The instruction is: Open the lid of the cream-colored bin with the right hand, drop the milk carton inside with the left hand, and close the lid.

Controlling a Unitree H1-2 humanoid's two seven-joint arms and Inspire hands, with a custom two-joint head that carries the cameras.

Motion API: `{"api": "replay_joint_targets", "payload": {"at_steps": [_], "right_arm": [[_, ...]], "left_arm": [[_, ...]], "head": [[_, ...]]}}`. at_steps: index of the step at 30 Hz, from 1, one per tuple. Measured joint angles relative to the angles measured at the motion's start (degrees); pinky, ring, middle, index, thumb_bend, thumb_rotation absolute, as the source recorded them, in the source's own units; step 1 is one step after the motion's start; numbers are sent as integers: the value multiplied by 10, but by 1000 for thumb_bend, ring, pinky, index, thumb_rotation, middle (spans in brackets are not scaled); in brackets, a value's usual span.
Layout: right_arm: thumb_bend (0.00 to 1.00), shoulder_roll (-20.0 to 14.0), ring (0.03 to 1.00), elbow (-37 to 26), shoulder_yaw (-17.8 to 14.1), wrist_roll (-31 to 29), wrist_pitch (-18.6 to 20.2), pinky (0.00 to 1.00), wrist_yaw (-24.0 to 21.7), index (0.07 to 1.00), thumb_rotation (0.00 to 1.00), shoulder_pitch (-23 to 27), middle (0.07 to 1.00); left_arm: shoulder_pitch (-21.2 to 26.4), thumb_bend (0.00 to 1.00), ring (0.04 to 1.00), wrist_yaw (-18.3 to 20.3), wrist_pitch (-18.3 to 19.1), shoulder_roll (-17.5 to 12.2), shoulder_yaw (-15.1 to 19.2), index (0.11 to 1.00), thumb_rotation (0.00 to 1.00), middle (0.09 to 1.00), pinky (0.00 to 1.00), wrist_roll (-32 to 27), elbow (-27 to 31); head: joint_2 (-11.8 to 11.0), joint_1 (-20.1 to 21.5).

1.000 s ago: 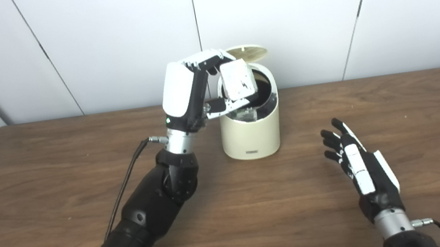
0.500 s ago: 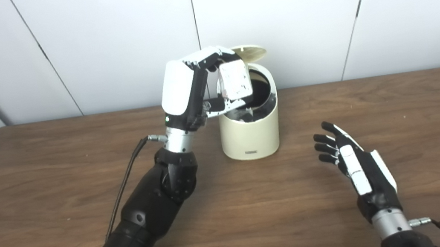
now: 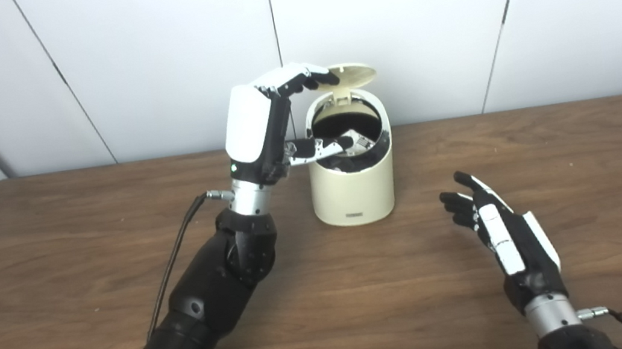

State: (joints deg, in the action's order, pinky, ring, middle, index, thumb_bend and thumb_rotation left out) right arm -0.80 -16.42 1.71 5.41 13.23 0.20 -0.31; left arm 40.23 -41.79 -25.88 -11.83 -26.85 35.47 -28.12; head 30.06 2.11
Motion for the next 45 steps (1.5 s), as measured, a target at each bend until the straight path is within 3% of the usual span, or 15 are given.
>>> {"api": "replay_joint_targets", "payload": {"at_steps": [5,7,9,13,19,22,27,31,33,34,35,38,40,41,45], "right_arm": [[451,0,823,0,0,1,0,831,0,891,967,0,780],[447,0,827,0,0,-2,0,840,0,892,960,0,781],[444,0,830,0,-2,-6,0,843,0,890,957,0,781],[433,-1,843,0,-7,-16,0,856,-1,897,957,0,789],[437,-2,856,2,-11,-19,-2,820,0,887,936,3,824],[442,-4,875,8,-17,-25,-8,829,-1,873,917,10,837],[554,-22,867,30,-38,-30,-31,820,0,860,838,43,849],[516,-38,864,37,-53,-36,-40,798,3,862,749,83,874],[509,-47,873,42,-52,-40,-49,794,-3,865,666,110,903],[507,-51,869,45,-51,-40,-53,785,-4,866,649,125,900],[517,-55,877,49,-48,-32,-56,795,-3,868,664,139,902],[518,-61,907,50,-29,12,-56,803,1,874,694,185,916],[506,-60,890,47,-14,35,-49,787,2,874,689,213,905],[511,-60,831,45,-9,46,-45,728,2,864,710,223,872],[546,-64,854,48,19,103,-13,712,-5,881,803,265,916]], "left_arm": [[0,994,543,-5,0,0,0,575,0,574,507,1,0],[0,611,473,-13,0,0,0,508,8,518,462,1,1],[-2,520,448,-27,0,0,1,493,2,493,412,0,8],[-17,480,439,-13,-2,9,33,482,0,499,364,-18,49],[-59,476,429,63,21,44,113,482,0,521,344,-71,111],[-77,476,427,117,65,64,151,482,0,517,334,-124,156],[-105,480,458,195,208,112,219,479,0,492,380,-221,260],[-138,496,443,235,278,123,239,505,0,498,417,-250,290],[-155,510,505,254,328,127,250,516,0,480,439,-267,311],[-161,505,531,264,346,128,253,507,39,549,461,-269,317],[-167,483,585,272,358,128,253,632,259,632,515,-272,322],[-185,488,744,313,365,123,252,778,590,783,692,-298,326],[-198,499,790,339,362,119,249,812,693,824,745,-313,326],[-203,530,867,352,362,117,246,888,864,897,849,-316,326],[-220,619,988,412,385,91,237,992,993,992,990,-340,331]], "head": [[0,0],[2,2],[3,1],[3,0],[4,4],[3,5],[4,10],[4,11],[4,10],[4,10],[4,10],[4,9],[4,10],[4,10],[4,8]]}}
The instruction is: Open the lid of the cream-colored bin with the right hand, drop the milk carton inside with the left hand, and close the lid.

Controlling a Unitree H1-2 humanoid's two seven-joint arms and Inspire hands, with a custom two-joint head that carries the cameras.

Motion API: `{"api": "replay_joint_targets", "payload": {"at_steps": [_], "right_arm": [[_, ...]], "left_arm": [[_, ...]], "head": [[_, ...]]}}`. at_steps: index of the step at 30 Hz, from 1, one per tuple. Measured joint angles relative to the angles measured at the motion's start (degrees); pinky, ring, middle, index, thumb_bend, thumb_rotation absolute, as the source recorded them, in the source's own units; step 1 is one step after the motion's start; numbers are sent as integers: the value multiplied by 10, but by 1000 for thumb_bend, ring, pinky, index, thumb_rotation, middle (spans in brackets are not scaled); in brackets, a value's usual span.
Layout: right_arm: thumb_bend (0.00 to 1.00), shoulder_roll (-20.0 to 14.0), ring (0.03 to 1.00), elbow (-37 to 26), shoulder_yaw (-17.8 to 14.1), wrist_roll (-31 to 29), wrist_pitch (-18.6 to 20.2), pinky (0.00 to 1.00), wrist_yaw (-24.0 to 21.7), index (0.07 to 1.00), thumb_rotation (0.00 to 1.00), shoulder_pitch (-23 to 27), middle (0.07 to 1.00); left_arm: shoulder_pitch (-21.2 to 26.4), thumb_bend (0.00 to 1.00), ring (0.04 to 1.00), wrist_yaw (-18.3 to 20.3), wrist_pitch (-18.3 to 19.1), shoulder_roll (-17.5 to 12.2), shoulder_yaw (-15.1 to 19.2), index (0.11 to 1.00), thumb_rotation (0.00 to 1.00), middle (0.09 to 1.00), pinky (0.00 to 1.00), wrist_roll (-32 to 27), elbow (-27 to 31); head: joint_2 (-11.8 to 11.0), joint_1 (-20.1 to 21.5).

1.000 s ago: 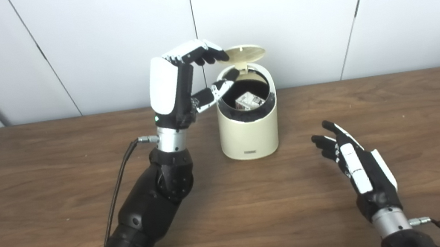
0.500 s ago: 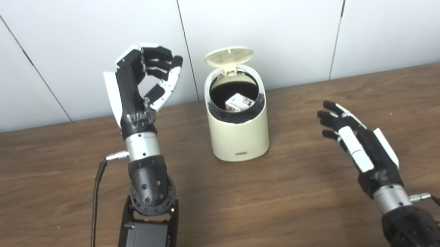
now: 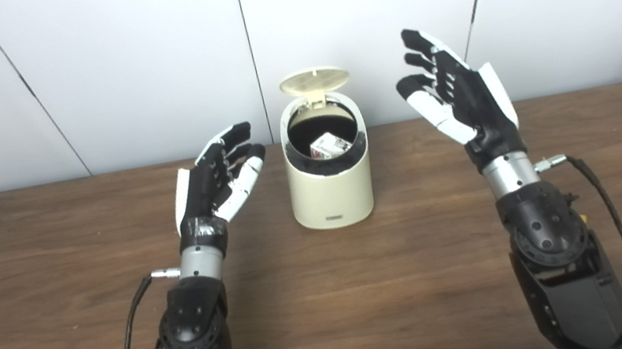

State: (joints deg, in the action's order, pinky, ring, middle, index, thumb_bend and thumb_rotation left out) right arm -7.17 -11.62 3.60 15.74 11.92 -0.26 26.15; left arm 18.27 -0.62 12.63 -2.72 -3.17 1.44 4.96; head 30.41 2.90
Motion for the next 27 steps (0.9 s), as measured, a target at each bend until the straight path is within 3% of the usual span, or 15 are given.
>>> {"api": "replay_joint_targets", "payload": {"at_steps": [3,6,11,15,23,27], "right_arm": [[555,-18,877,6,23,39,21,715,-14,900,835,30,934],[565,-45,905,24,56,96,41,778,-36,915,888,65,919],[613,-75,950,43,106,191,58,851,-61,915,946,91,922],[624,-86,997,54,136,244,79,942,-96,908,968,102,982],[628,-87,1000,59,156,298,93,999,-134,784,932,133,1000],[653,-89,1000,60,156,306,81,1000,-134,729,986,135,1000]], "left_arm": [[-13,640,999,17,9,-1,0,1000,1000,1000,999,-9,10],[-27,634,1000,23,10,4,-5,1000,1000,1000,1000,-16,11],[-46,659,1000,26,10,25,-10,1000,980,1000,1000,-16,11],[-54,654,1000,18,5,40,-7,1000,982,1000,1000,-16,10],[-57,589,1000,16,-7,49,-2,1000,1000,1000,1000,-22,10],[-59,573,1000,15,-8,52,-4,1000,1000,1000,1000,-21,10]], "head": [[1,-1],[1,0],[1,0],[-1,3],[-1,3],[0,4]]}}
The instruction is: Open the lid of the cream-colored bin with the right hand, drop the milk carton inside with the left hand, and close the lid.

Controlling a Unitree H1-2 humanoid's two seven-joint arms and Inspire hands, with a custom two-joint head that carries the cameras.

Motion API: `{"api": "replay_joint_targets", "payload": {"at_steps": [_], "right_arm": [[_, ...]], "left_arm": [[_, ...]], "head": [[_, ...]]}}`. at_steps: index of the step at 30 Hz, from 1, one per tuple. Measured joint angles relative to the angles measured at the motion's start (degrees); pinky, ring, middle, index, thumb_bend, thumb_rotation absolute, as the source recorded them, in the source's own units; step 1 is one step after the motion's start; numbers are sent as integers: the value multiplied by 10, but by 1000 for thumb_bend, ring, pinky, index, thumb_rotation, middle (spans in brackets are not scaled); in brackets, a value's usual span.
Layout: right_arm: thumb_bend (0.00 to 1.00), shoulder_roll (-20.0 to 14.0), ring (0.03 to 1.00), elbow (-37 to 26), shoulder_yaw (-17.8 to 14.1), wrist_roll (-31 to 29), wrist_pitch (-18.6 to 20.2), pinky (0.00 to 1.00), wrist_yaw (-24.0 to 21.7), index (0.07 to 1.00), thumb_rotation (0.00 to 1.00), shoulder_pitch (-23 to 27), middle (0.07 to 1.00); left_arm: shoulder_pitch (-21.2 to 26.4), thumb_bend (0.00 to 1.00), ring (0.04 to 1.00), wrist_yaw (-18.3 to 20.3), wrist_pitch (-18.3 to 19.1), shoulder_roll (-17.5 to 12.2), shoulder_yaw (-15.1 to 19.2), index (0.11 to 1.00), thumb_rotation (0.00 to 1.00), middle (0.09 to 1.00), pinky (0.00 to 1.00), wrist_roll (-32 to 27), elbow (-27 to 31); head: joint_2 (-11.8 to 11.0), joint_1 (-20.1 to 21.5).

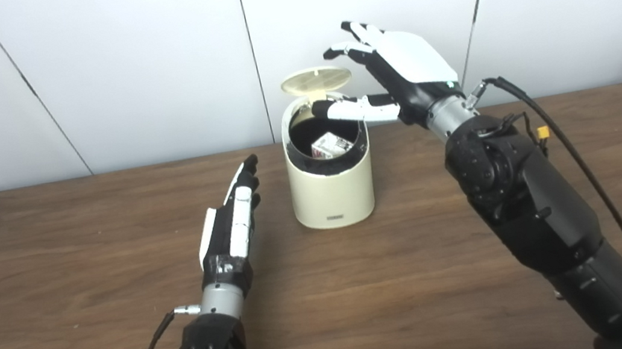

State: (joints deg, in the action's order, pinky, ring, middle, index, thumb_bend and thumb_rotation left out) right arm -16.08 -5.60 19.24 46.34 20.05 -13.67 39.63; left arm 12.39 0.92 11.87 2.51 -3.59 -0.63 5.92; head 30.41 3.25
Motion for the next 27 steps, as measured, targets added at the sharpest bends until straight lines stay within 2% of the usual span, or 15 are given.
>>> {"api": "replay_joint_targets", "payload": {"at_steps": [10,17,23,27], "right_arm": [[659,-5,1000,-24,-2,19,-4,999,-3,719,1000,-20,1000],[635,3,1000,-29,-2,30,-4,993,-2,711,1000,-32,1000],[618,5,1000,-30,10,42,-26,1000,1,696,994,-43,1000],[619,11,1000,-30,16,52,-27,1000,1,700,953,-61,1000]], "left_arm": [[0,638,1000,-6,0,1,-3,1000,1000,1000,1000,8,0],[0,666,1000,-5,0,1,-7,1000,964,1000,1000,8,0],[0,646,1000,-1,1,1,-7,1000,949,1000,1000,7,0],[0,643,1000,0,1,0,-7,1000,962,1000,1000,5,-5]], "head": [[3,-4],[4,-4],[4,-5],[4,-5]]}}
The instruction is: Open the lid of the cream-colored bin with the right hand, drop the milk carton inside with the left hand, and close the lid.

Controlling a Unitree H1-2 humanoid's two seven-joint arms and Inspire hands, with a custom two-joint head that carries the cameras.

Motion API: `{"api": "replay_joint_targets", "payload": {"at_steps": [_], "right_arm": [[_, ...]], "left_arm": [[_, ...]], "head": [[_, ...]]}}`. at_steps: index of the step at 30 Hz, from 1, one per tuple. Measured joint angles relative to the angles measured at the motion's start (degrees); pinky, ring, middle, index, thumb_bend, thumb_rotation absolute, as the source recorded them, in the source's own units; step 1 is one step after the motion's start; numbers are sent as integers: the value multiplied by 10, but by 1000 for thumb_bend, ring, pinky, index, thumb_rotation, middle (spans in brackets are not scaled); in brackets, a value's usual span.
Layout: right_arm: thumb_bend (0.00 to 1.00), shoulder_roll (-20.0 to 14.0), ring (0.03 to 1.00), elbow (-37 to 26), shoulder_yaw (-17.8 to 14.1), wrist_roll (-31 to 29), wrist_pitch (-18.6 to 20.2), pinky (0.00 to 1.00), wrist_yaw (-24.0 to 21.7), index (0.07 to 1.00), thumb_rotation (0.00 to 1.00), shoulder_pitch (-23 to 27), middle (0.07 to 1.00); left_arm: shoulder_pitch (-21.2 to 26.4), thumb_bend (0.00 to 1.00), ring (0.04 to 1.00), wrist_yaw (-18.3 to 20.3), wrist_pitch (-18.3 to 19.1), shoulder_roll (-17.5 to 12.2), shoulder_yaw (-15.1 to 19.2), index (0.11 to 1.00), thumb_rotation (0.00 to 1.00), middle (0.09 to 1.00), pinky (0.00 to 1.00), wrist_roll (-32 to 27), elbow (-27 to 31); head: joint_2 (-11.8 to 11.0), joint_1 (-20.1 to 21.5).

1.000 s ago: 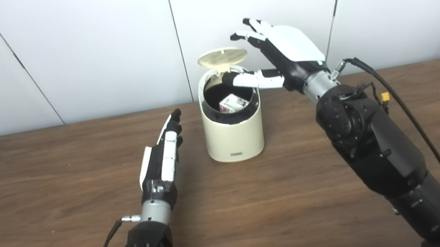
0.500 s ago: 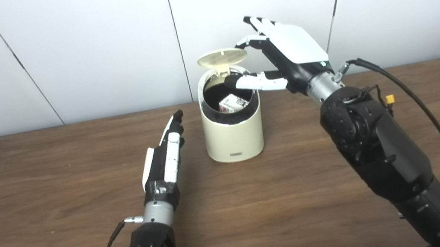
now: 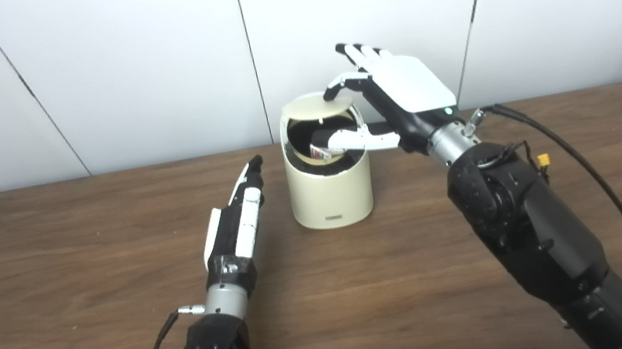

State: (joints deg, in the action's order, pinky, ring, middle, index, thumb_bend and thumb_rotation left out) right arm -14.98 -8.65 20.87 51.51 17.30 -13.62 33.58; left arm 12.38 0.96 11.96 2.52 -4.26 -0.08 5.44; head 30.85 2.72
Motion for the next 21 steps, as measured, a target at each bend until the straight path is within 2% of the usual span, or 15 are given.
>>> {"api": "replay_joint_targets", "payload": {"at_steps": [8,21], "right_arm": [[589,3,1000,-6,4,2,-3,1000,-8,707,918,-12,1000],[589,3,1000,-9,5,17,-21,1000,-11,707,932,-31,1000]], "left_arm": [[0,620,1000,0,2,0,0,1000,922,1000,1000,0,-3],[0,618,1000,-1,6,0,0,1000,904,1000,1000,2,0]], "head": [[2,-2],[7,-5]]}}
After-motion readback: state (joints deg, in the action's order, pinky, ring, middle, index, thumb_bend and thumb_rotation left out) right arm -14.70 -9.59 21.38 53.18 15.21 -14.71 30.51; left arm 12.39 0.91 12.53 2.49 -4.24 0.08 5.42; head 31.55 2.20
